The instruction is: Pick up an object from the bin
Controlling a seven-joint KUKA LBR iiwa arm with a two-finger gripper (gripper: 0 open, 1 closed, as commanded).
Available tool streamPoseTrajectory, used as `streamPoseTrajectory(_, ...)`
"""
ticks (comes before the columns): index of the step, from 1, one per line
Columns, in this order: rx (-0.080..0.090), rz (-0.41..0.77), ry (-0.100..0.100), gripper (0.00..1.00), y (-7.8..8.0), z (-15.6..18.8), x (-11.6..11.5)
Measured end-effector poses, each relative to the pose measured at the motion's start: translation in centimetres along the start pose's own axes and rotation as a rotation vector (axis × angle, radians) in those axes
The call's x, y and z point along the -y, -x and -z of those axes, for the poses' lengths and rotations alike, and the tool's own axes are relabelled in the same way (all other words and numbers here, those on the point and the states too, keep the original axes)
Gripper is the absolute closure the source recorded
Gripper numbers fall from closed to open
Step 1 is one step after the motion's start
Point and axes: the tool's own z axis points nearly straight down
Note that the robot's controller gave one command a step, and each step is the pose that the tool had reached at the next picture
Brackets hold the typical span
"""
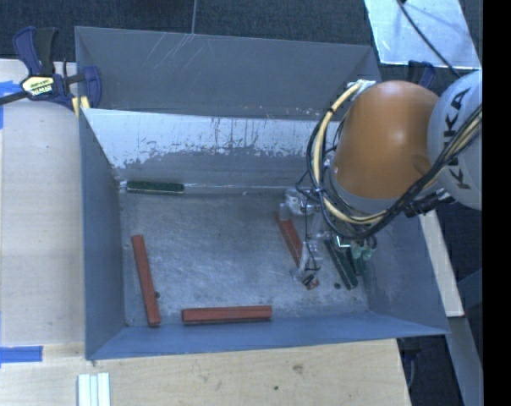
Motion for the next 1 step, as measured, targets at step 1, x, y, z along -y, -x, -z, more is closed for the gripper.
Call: streamPoseTrajectory(1,0.008,0.053,-0.002,0.0,8.47,-10.65,4.15)
